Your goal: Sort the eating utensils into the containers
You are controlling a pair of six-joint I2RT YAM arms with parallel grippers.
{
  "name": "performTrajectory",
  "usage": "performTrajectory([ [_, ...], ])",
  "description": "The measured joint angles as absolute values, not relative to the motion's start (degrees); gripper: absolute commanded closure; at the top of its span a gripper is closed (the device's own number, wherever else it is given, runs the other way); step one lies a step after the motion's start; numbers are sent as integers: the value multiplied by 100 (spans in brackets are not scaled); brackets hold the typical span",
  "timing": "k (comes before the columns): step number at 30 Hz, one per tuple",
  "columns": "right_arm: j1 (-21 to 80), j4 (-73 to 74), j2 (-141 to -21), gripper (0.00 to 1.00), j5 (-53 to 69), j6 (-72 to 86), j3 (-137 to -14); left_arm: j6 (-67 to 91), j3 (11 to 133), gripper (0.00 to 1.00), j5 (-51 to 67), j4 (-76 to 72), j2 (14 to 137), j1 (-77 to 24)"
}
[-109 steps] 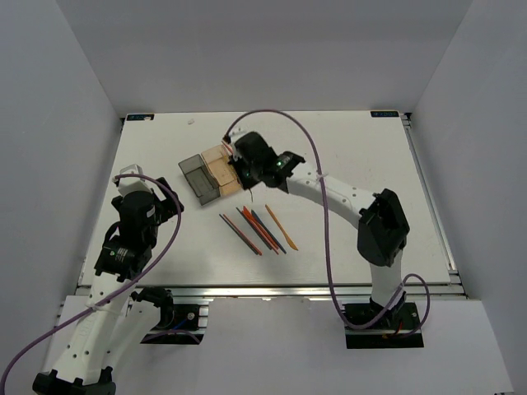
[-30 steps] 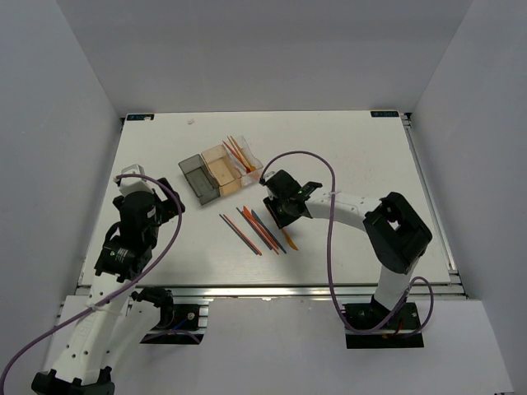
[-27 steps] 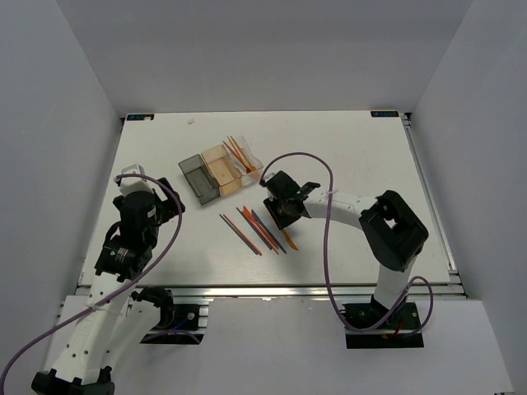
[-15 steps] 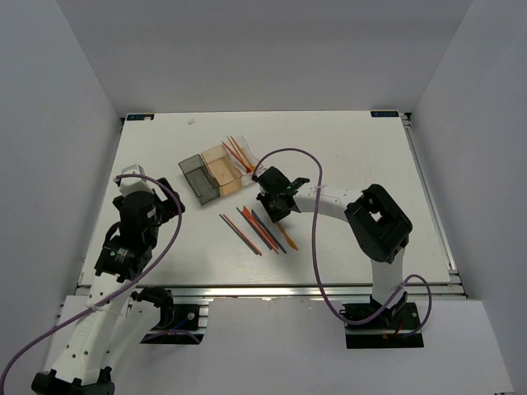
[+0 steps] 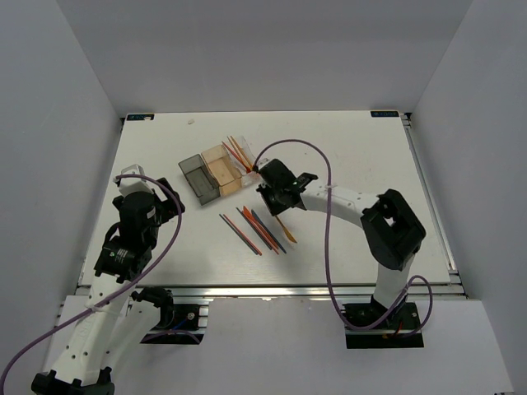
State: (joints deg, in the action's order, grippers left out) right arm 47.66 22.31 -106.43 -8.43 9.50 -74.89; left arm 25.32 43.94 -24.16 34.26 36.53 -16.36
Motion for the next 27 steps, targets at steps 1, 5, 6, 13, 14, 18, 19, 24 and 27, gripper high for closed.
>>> performTrajectory([
  [1,4766,2147,-10490,100,-819,950,-7489,2530,4394,2,-2416,3426,3653,-1636],
  [5,4766,1559,-10147,100,-587,947,-7728,2532,4394,2,-2418,3426,3656,-1636],
  [6,4766,1341,-10162,100,-521,941,-7848,2530,4394,2,-2416,3426,3656,-1636],
  [13,4762,272,-11316,100,-99,733,-9714,2532,4394,2,-2418,3426,3704,-1636],
  [14,4753,263,-11592,100,-71,709,-10149,2532,4394,2,-2418,3426,3704,-1636],
  [18,4713,108,-12554,100,1,683,-11598,2532,4394,2,-2418,3426,3697,-1636],
  [19,4698,3,-12687,100,21,666,-11743,2532,4394,2,-2418,3426,3697,-1636],
  [24,4646,-666,-12999,100,108,504,-11778,2532,4394,2,-2421,3426,3697,-1664],
  [27,4615,-1009,-13257,100,198,351,-11786,2532,4394,2,-2418,3426,3677,-1675],
])
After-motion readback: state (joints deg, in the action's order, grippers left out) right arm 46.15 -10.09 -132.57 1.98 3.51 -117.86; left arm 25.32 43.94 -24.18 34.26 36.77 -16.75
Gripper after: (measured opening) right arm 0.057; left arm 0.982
